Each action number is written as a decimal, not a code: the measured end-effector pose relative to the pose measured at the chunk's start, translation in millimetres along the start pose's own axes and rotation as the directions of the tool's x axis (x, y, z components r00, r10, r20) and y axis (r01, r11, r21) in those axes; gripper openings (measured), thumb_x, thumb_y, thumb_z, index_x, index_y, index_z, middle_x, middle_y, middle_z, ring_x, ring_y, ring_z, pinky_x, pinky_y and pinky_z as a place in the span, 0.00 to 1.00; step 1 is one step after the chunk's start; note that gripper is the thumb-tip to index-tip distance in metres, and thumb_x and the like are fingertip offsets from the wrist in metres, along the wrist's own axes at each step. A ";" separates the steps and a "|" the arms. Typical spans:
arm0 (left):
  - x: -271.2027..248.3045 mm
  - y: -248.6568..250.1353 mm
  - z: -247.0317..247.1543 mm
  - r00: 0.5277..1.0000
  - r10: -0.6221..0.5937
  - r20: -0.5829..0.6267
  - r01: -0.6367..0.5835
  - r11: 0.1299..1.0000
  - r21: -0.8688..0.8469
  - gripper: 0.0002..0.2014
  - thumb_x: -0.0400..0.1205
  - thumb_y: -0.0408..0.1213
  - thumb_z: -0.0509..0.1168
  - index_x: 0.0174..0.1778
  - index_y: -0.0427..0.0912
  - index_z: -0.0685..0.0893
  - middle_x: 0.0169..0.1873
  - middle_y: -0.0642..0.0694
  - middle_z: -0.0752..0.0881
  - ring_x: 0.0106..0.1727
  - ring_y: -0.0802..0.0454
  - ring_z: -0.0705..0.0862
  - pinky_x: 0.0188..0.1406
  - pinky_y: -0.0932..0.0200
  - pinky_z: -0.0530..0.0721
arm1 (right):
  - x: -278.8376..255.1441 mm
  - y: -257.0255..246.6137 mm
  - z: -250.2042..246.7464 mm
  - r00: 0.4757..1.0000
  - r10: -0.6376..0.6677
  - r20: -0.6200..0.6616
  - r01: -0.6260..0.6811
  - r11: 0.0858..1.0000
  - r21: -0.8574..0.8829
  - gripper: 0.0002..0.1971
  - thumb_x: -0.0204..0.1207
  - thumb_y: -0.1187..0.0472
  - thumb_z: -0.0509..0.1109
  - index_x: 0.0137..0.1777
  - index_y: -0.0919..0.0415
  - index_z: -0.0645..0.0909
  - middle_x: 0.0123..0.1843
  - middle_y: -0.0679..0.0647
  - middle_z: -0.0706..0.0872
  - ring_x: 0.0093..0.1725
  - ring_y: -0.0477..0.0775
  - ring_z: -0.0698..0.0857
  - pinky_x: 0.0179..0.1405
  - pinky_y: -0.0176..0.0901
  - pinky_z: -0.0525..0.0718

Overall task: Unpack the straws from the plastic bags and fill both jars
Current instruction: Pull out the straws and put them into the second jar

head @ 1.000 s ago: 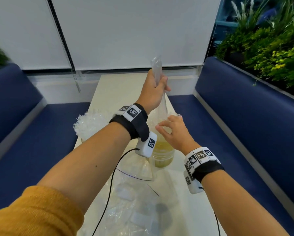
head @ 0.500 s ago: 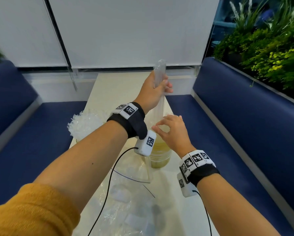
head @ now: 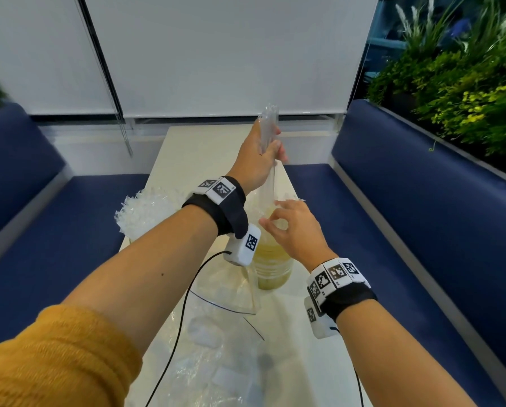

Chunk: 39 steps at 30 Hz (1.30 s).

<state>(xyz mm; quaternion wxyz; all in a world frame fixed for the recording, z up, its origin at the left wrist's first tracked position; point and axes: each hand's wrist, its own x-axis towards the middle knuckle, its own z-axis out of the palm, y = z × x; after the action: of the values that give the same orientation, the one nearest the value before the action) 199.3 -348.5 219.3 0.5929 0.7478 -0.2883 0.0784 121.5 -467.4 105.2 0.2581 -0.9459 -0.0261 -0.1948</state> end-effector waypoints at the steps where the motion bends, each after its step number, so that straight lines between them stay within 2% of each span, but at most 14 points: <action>1: 0.0 0.1 0.4 1.000 -0.001 -0.007 0.002 1.000 0.007 0.13 0.90 0.32 0.55 0.71 0.37 0.71 0.52 0.40 0.82 0.48 0.42 0.90 0.48 0.51 0.89 | -0.3 1.3 0.6 1.000 -0.015 -0.021 0.014 1.000 -0.019 0.19 0.78 0.38 0.70 0.46 0.54 0.91 0.66 0.50 0.87 0.70 0.52 0.79 0.68 0.49 0.76; 4: 0.4 -0.5 1.0 0.999 -0.029 -0.037 0.028 0.999 -0.025 0.12 0.90 0.33 0.55 0.69 0.38 0.72 0.47 0.42 0.83 0.45 0.45 0.90 0.51 0.45 0.89 | -2.3 3.7 2.3 0.993 -0.067 -0.099 0.061 0.996 -0.065 0.19 0.78 0.39 0.70 0.43 0.54 0.92 0.53 0.48 0.89 0.56 0.51 0.85 0.53 0.47 0.84; 7: -1.1 3.7 0.9 0.996 -0.076 -0.053 0.068 0.988 -0.136 0.10 0.91 0.34 0.55 0.68 0.38 0.73 0.40 0.47 0.82 0.42 0.53 0.88 0.49 0.49 0.87 | -0.1 2.5 2.6 0.998 -0.040 -0.051 0.038 0.998 -0.048 0.21 0.78 0.37 0.68 0.45 0.54 0.91 0.51 0.48 0.86 0.55 0.50 0.82 0.48 0.47 0.83; 10: 0.0 7.0 -1.1 0.995 -0.102 -0.018 0.095 0.971 -0.219 0.09 0.92 0.35 0.55 0.67 0.41 0.72 0.39 0.47 0.81 0.43 0.51 0.87 0.47 0.54 0.87 | 3.8 2.6 1.3 1.000 0.005 0.026 -0.004 1.000 -0.023 0.22 0.78 0.36 0.67 0.48 0.53 0.90 0.52 0.49 0.84 0.59 0.49 0.78 0.54 0.48 0.82; 14: -3.3 1.7 1.0 0.998 -0.051 0.038 0.055 0.992 -0.109 0.11 0.91 0.34 0.54 0.70 0.39 0.71 0.44 0.44 0.82 0.46 0.44 0.90 0.49 0.52 0.87 | 3.6 3.8 1.4 1.000 -0.020 0.005 0.020 1.000 0.005 0.20 0.77 0.36 0.69 0.46 0.52 0.91 0.50 0.48 0.86 0.60 0.48 0.77 0.59 0.46 0.80; 16: -3.0 -2.7 3.4 0.999 -0.027 0.019 0.029 0.997 -0.073 0.13 0.91 0.34 0.54 0.71 0.39 0.71 0.47 0.43 0.82 0.49 0.41 0.91 0.51 0.51 0.88 | 2.4 5.2 0.6 0.999 -0.040 -0.016 0.040 0.999 0.016 0.19 0.77 0.38 0.70 0.44 0.52 0.91 0.48 0.48 0.87 0.58 0.47 0.77 0.57 0.44 0.79; 19: 0.5 -6.8 3.7 0.999 0.005 -0.038 -0.006 0.999 -0.032 0.14 0.91 0.34 0.56 0.73 0.37 0.70 0.51 0.44 0.81 0.47 0.43 0.91 0.50 0.52 0.88 | 2.3 6.8 -1.9 0.997 -0.067 -0.034 0.067 0.998 0.000 0.17 0.77 0.39 0.71 0.42 0.51 0.92 0.46 0.47 0.87 0.55 0.47 0.77 0.56 0.43 0.78; 21: 1.6 -8.4 3.8 0.998 -0.026 -0.066 0.021 0.997 -0.072 0.13 0.91 0.35 0.55 0.71 0.38 0.70 0.51 0.44 0.80 0.45 0.45 0.91 0.46 0.53 0.88 | 3.3 6.7 -2.1 0.997 -0.071 -0.038 0.070 0.997 -0.027 0.17 0.78 0.39 0.71 0.43 0.51 0.91 0.46 0.46 0.87 0.54 0.48 0.77 0.57 0.45 0.78; 23: 0.7 -9.0 5.8 0.996 -0.067 -0.053 0.060 0.991 -0.120 0.12 0.91 0.36 0.55 0.70 0.39 0.71 0.50 0.44 0.80 0.45 0.47 0.90 0.46 0.52 0.86 | 5.8 5.8 -0.6 0.998 -0.060 -0.022 0.058 0.996 -0.068 0.18 0.79 0.39 0.69 0.46 0.52 0.91 0.49 0.47 0.88 0.56 0.49 0.77 0.57 0.45 0.78; 26: -2.4 -4.6 8.2 0.996 -0.090 -0.023 0.086 0.986 -0.145 0.07 0.91 0.37 0.55 0.64 0.43 0.73 0.41 0.47 0.82 0.46 0.47 0.89 0.50 0.49 0.84 | 10.6 1.1 -0.9 0.999 -0.033 0.044 0.038 0.992 -0.118 0.19 0.82 0.39 0.65 0.50 0.53 0.89 0.53 0.47 0.89 0.61 0.52 0.76 0.61 0.46 0.76; 32: -4.0 -2.9 3.4 0.994 -0.110 -0.017 0.104 0.974 -0.202 0.07 0.92 0.37 0.54 0.64 0.42 0.73 0.39 0.47 0.81 0.44 0.51 0.90 0.49 0.50 0.86 | 12.5 0.9 -4.1 0.994 -0.015 0.105 0.034 0.981 -0.189 0.21 0.81 0.35 0.61 0.49 0.48 0.90 0.51 0.47 0.90 0.65 0.54 0.77 0.73 0.61 0.70; 36: -5.2 -5.4 3.2 0.999 -0.031 -0.014 0.030 0.997 -0.071 0.10 0.91 0.34 0.55 0.68 0.39 0.71 0.44 0.47 0.81 0.44 0.50 0.91 0.47 0.51 0.87 | 10.8 -1.3 -2.4 0.992 -0.004 0.123 0.020 0.991 -0.135 0.19 0.81 0.38 0.63 0.44 0.48 0.90 0.58 0.47 0.89 0.70 0.54 0.74 0.79 0.66 0.60; 38: -5.7 -4.7 3.5 0.999 -0.028 -0.021 0.027 0.998 -0.054 0.09 0.91 0.34 0.55 0.65 0.41 0.72 0.42 0.48 0.81 0.43 0.49 0.92 0.46 0.52 0.86 | 10.1 -0.3 -2.9 0.994 0.011 0.111 -0.003 0.998 -0.069 0.21 0.83 0.39 0.61 0.39 0.49 0.90 0.60 0.47 0.88 0.71 0.52 0.73 0.81 0.72 0.55; 39: -5.5 -4.7 3.5 0.999 -0.038 -0.029 0.036 0.997 -0.068 0.07 0.91 0.34 0.55 0.64 0.42 0.72 0.39 0.49 0.81 0.43 0.49 0.92 0.46 0.51 0.85 | 10.0 0.9 -2.3 0.995 0.028 0.099 -0.027 1.000 -0.013 0.24 0.84 0.41 0.59 0.35 0.51 0.89 0.57 0.47 0.89 0.69 0.51 0.74 0.80 0.74 0.54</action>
<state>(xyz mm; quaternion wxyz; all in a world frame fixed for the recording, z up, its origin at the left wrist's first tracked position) 196.4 -349.2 211.8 0.6233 0.7313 -0.2680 0.0692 130.1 -469.8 110.4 0.2537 -0.9562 -0.0249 -0.1440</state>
